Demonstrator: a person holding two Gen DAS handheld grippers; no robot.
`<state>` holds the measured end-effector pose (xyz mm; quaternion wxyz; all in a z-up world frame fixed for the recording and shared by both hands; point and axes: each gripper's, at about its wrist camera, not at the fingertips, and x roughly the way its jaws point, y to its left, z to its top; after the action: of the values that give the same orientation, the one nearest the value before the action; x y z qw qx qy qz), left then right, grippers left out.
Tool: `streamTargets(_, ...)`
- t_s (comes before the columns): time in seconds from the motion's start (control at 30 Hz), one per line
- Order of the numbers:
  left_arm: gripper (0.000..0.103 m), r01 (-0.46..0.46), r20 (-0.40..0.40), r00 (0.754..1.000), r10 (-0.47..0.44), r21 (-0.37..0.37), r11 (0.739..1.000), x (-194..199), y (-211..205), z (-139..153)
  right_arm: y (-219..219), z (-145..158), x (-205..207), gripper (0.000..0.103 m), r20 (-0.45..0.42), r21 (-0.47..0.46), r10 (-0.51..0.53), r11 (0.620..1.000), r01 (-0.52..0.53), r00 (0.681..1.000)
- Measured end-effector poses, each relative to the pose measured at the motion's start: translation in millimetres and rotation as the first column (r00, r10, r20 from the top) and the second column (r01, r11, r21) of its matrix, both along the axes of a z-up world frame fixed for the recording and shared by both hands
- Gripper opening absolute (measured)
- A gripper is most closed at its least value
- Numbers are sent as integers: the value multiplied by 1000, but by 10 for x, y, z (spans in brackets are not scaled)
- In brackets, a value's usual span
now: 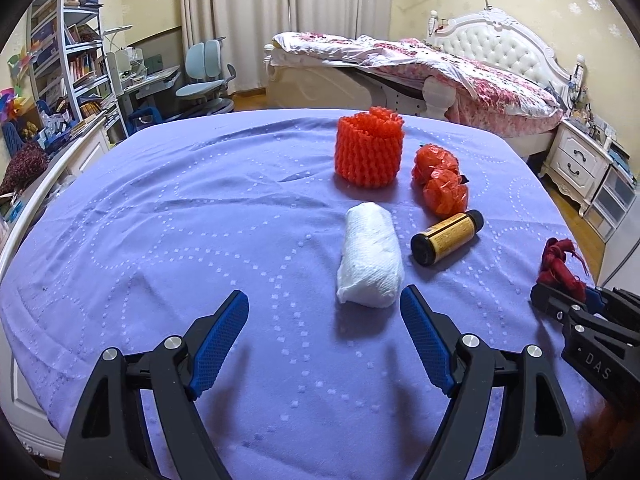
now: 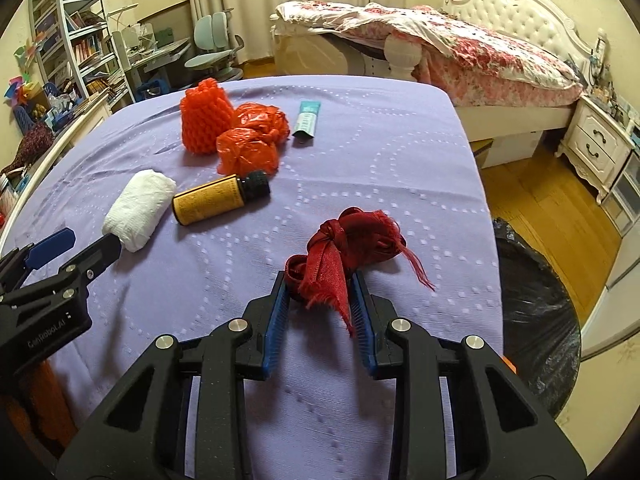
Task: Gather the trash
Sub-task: 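Grasp the white tissue roll with the left tool, then carry the white roll and red mesh bag over the bin and release both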
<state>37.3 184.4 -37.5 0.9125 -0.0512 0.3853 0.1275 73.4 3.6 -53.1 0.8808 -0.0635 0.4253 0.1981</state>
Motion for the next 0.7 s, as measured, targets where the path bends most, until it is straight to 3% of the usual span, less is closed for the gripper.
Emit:
streamTargets(0.3, 80, 21, -6, 1000, -21, -6, 1000, 212, -55, -20, -79, -2, 28, 31, 2, 2, 0, 1000, 0, 1000)
streamTargets(0.33, 77, 19, -15, 1000, -20, -13, 1000, 231, -43, -33, -83, -1, 31, 31, 2, 4, 1, 1000, -1, 1000)
streamTargets(0.37, 67, 20, -20, 1000, -21, -21, 1000, 239, -37, -45, -88, 1, 35, 31, 2, 6, 1, 1000, -1, 1000)
streamTargets(0.53, 39, 73, -40, 996, -76, -69, 995, 247, -37, -102, -85, -2, 29, 31, 2, 10, 1, 1000, -1, 1000)
streamTargets(0.7, 36, 78, -35, 996, -80, -57, 995, 212, -69, -84, -79, 1, 0, 30, 2, 19, -1, 1000, 1, 1000)
